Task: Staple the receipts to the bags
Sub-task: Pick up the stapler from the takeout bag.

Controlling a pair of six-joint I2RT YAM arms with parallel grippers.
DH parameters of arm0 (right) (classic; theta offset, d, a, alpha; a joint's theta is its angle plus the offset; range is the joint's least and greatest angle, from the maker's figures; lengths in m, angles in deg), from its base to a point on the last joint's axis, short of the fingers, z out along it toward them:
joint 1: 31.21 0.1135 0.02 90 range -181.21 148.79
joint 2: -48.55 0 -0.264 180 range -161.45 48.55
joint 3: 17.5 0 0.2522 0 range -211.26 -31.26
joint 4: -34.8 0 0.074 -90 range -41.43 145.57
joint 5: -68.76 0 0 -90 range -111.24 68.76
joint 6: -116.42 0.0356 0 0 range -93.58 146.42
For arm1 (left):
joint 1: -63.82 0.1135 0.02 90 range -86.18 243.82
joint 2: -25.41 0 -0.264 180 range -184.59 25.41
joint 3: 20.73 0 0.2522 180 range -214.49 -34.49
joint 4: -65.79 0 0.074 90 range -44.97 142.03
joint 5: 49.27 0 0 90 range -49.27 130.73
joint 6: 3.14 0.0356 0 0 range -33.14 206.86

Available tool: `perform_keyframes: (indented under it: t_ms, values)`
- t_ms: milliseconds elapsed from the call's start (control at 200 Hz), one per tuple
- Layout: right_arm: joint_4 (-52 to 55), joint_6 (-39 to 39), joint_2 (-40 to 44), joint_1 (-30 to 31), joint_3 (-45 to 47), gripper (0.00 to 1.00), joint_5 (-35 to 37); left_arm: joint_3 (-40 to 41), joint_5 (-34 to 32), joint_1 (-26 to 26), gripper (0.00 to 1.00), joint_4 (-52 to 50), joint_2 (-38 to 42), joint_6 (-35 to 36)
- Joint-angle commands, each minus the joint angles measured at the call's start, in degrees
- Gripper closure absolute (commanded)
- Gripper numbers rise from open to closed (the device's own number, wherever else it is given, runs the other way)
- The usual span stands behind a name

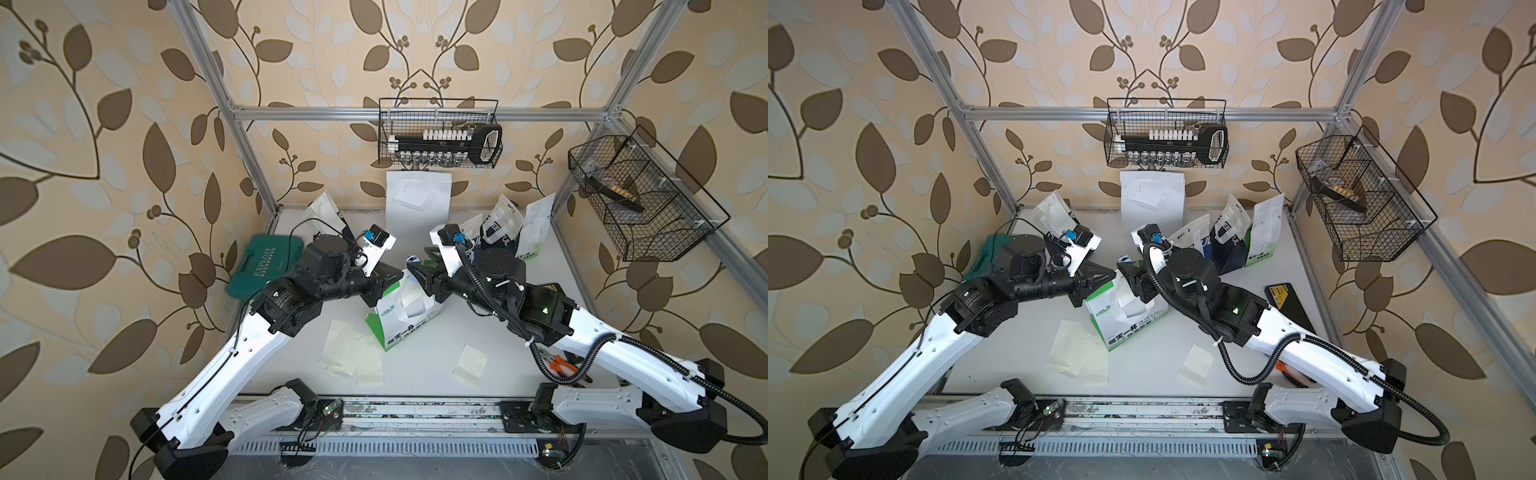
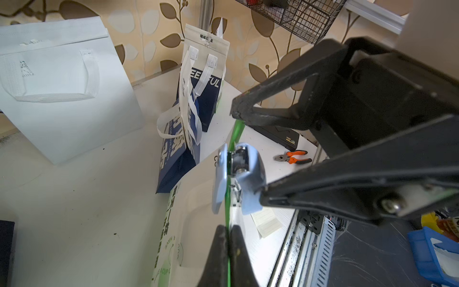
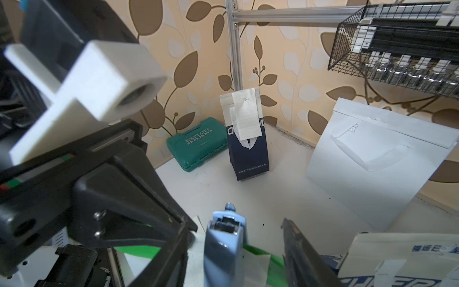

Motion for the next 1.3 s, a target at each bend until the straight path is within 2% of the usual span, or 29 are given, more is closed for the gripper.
perform_keyframes:
  t_ms: [0, 210, 430, 545, 765, 964, 1294]
  values:
    - [-1.2, 1.0, -0.8, 0.5, 0.7, 0.43, 0.7, -0.5, 0.0, -0.4, 1.00, 3.2, 1.7, -0.2]
    - [-0.8, 0.8, -2.4, 0.9, 0.4, 0.56, -0.8, -0.6, 0.4, -0.4, 1.00, 3.6, 1.4, -0.4]
    - [-0.1, 0.3, -3.6, 1.3, 0.1, 0.69, 0.6, -0.6, 0.3, -0.4, 1.00, 4.0, 1.5, -0.5]
    - [-1.2, -0.3, -3.7, 1.4, 0.3, 0.84, 3.2, -1.0, 0.9, -0.4, 1.00, 3.6, 1.3, -0.6]
    - [-4.5, -1.9, -5.8, 1.4, -1.5, 1.00, 14.3, -0.9, 0.7, -0.3, 1.00, 2.3, 1.0, -0.9]
    - [-7.6, -3.5, -6.1, 0.9, -2.7, 1.00, 21.9, -1.2, -2.3, -0.3, 1.00, 0.8, 0.5, -0.8]
    - [-5.3, -1.9, -0.1, -3.0, -2.0, 1.00, 20.5, -4.8, -13.2, -0.4, 1.00, -5.6, -1.7, -2.0]
